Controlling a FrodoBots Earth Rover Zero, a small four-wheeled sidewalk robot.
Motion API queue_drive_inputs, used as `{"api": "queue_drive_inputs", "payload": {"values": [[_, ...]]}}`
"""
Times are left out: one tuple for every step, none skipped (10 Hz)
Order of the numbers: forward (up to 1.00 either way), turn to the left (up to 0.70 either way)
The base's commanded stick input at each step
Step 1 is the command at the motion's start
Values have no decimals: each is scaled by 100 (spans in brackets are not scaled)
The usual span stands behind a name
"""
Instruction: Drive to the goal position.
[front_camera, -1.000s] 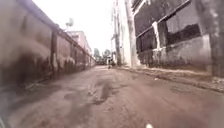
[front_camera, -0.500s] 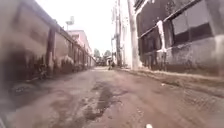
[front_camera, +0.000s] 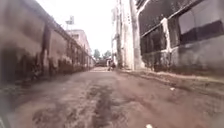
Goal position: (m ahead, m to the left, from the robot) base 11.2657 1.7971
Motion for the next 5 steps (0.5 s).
{"api": "queue_drive_inputs", "payload": {"values": [[85, 0], [85, 0], [85, 0], [85, 0], [85, 0]]}}
